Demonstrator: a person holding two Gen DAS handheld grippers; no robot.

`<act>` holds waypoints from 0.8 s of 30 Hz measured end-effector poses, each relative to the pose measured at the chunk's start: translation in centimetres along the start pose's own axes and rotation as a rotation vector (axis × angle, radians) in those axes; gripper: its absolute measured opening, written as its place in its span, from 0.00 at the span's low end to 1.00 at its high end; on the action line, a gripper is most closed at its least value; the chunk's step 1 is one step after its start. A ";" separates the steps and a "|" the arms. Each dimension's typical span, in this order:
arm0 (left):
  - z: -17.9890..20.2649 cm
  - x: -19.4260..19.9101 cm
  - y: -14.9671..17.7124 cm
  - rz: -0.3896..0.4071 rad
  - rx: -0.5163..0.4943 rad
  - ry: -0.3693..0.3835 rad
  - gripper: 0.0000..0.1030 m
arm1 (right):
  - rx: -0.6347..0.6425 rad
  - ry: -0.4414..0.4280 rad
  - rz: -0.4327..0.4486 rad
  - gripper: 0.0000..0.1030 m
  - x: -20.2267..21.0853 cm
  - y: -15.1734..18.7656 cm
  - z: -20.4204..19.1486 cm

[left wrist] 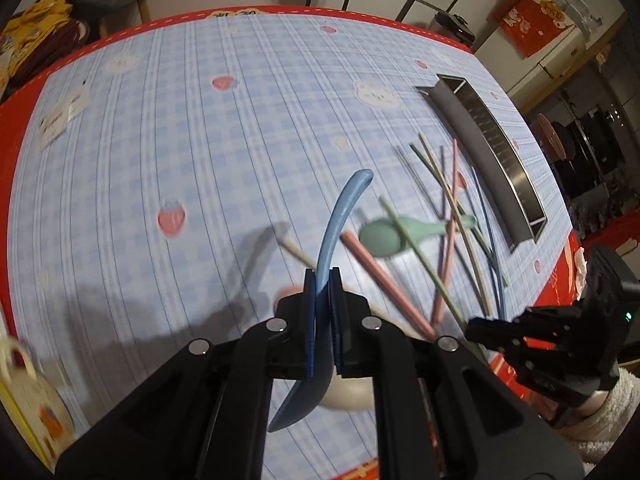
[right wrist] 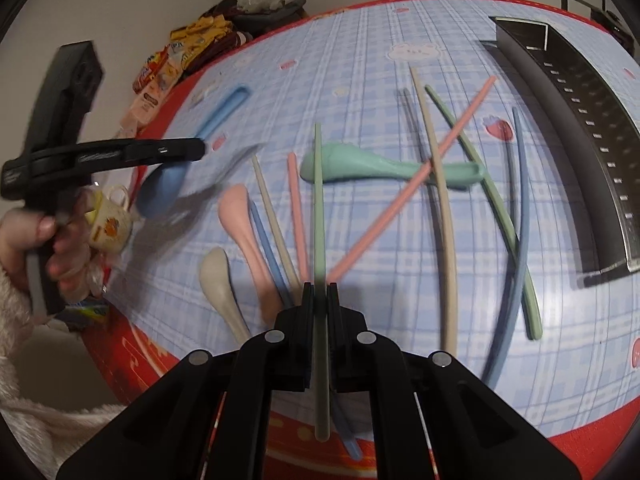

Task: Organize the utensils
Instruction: 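Carry blue spoon with left tool while right tool carries chopstick to steel basket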

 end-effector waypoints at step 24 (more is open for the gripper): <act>2.1 3.1 7.9 0.098 0.218 0.103 0.10 | -0.007 0.005 -0.012 0.07 -0.4 -0.2 -1.0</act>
Point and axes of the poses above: each gripper's, at about its wrist camera, not at the fingertips, and x roughly against the way its jaws point, z to its right, y to its underside, the point moved 2 cm from there along -x, roughly the way its jaws point, and after that the axes turned 13 degrees about -x, right-handed, at the moved point
